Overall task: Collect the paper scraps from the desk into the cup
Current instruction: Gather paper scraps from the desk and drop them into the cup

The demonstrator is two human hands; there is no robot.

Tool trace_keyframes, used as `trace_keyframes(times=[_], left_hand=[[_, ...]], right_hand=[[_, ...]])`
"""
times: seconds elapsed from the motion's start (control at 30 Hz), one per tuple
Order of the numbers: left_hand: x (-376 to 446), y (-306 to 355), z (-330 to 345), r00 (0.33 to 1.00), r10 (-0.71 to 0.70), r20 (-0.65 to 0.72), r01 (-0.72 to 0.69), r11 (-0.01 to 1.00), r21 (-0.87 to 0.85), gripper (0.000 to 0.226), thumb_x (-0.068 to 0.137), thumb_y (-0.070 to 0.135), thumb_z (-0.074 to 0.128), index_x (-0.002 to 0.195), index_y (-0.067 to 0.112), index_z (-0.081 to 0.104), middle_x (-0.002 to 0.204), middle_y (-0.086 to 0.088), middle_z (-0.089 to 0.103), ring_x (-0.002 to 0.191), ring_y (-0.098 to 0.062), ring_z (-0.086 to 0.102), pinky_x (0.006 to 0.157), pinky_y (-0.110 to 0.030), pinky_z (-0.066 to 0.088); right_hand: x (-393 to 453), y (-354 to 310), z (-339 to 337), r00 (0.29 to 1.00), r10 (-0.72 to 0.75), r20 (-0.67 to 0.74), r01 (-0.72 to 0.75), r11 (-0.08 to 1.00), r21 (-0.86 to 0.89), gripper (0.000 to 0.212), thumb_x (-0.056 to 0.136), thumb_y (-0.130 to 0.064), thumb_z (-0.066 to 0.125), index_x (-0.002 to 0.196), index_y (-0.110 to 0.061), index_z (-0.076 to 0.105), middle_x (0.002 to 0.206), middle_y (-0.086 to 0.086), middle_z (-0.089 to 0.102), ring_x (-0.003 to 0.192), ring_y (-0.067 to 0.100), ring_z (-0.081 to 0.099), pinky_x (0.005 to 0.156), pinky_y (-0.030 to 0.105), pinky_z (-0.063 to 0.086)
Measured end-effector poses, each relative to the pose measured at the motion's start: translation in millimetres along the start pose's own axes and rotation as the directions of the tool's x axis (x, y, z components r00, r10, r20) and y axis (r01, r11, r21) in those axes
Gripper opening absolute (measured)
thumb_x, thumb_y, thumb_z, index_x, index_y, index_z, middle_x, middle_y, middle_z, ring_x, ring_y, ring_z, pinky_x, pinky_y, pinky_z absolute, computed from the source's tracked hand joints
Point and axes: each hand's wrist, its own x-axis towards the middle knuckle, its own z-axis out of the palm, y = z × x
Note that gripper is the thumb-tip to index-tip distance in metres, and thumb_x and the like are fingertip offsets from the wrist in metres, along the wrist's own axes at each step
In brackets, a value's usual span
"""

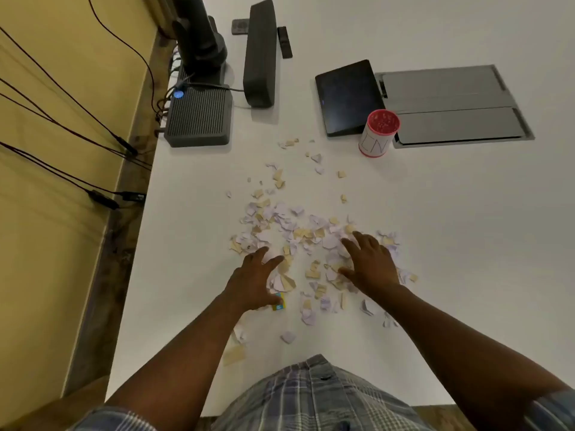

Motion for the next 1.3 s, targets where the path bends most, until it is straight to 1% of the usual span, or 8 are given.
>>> trace_keyframes(times=[0.17, 0.3, 0.47, 0.73, 1.0, 1.1, 1.2, 1.3], left_hand=[[6.2, -0.5, 10.4, 1.0, -0.024, -0.006, 0.024, 0.999, 0.045, 0.091, 0.067, 0.047, 0.076, 0.143, 0.036, 0.027, 0.154, -0.001, 0.014, 0.138, -0.024, 0.02, 0.102, -0.047, 0.04], [9.7, 0.2, 15.5, 1.0, -0.02, -0.022, 0.02, 1.0, 0.017, 0.083, 0.071, 0.041, 0.076, 0.141, 0.031, 0.034, 0.148, -0.003, 0.022, 0.134, -0.024, 0.027, 0.099, -0.045, 0.044], [12.6, 9.0, 17.9, 0.999, 0.002, -0.033, -0.004, 0.998, -0.058, 0.063, 0.079, 0.024, 0.072, 0.136, 0.019, 0.045, 0.135, -0.007, 0.036, 0.124, -0.022, 0.037, 0.099, -0.036, 0.044], [16.1, 16.5, 16.3, 0.999, 0.003, -0.036, -0.007, 0.993, -0.115, 0.049, 0.084, 0.015, 0.067, 0.129, 0.012, 0.05, 0.119, -0.011, 0.05, 0.109, -0.025, 0.052, 0.091, -0.035, 0.047], [17.1, 16.8, 14.4, 0.996, -0.012, -0.088, -0.011, 0.966, -0.259, 0.021, 0.079, 0.009, 0.069, 0.1, 0.007, 0.062, 0.097, -0.011, 0.065, 0.089, -0.023, 0.06, 0.075, -0.032, 0.048], [17.4, 17.7, 12.2, 0.991, -0.017, -0.129, -0.022, 0.956, -0.294, 0.011, 0.078, 0.007, 0.07, 0.088, 0.003, 0.065, 0.088, -0.013, 0.066, 0.082, -0.025, 0.062, 0.072, -0.035, 0.051], [19.3, 19.6, 8.7, 0.987, -0.031, -0.16, -0.022, 0.948, -0.318, 0.01, 0.077, 0.007, 0.071, 0.086, 0.003, 0.068, 0.088, -0.012, 0.068, 0.081, -0.024, 0.062, 0.072, -0.034, 0.051], [23.5, 22.6, 1.9, 0.977, -0.084, -0.196, 0.003, 0.925, -0.381, 0.017, 0.076, 0.019, 0.076, 0.085, 0.006, 0.07, 0.084, -0.006, 0.068, 0.074, -0.017, 0.061, 0.068, -0.029, 0.052]], right_hand=[[6.6, 8.1, -1.9, 0.996, 0.093, -0.007, -0.093, 0.992, -0.086, 0.074, 0.082, -0.056, 0.061, 0.142, -0.029, 0.029, 0.152, 0.007, 0.027, 0.138, 0.033, 0.026, 0.103, 0.047, 0.037], [13.3, 7.0, 0.2, 0.994, 0.103, 0.04, -0.103, 0.995, 0.005, 0.066, 0.085, -0.047, 0.062, 0.141, -0.03, 0.033, 0.147, 0.008, 0.033, 0.126, 0.033, 0.04, 0.09, 0.042, 0.048], [15.7, -1.2, 8.0, 0.997, -0.012, 0.081, 0.006, 0.997, 0.082, 0.05, 0.093, -0.033, 0.055, 0.14, -0.026, 0.039, 0.14, 0.009, 0.044, 0.117, 0.029, 0.05, 0.081, 0.038, 0.054], [6.8, -8.1, 17.4, 0.985, -0.165, 0.053, 0.161, 0.984, 0.074, 0.028, 0.094, -0.024, 0.053, 0.121, -0.018, 0.055, 0.121, 0.009, 0.05, 0.104, 0.025, 0.052, 0.069, 0.037, 0.055], [5.6, -17.0, 15.7, 0.98, -0.198, -0.006, 0.198, 0.976, 0.09, 0.021, 0.093, -0.015, 0.054, 0.113, -0.014, 0.061, 0.102, 0.008, 0.057, 0.091, 0.023, 0.054, 0.063, 0.029, 0.048], [7.0, -16.4, 15.8, 0.98, -0.196, -0.022, 0.197, 0.975, 0.107, 0.021, 0.091, -0.01, 0.056, 0.11, -0.013, 0.064, 0.098, 0.008, 0.06, 0.088, 0.023, 0.056, 0.064, 0.027, 0.047], [10.3, -14.9, 16.3, 0.994, -0.106, -0.038, 0.112, 0.965, 0.236, 0.025, 0.089, -0.005, 0.055, 0.11, -0.013, 0.066, 0.1, 0.008, 0.062, 0.087, 0.023, 0.059, 0.071, 0.029, 0.051], [15.7, -13.4, 12.9, 0.999, 0.005, -0.04, 0.009, 0.931, 0.364, 0.027, 0.089, 0.0, 0.052, 0.106, -0.012, 0.069, 0.102, 0.009, 0.065, 0.087, 0.023, 0.062, 0.077, 0.032, 0.053]])
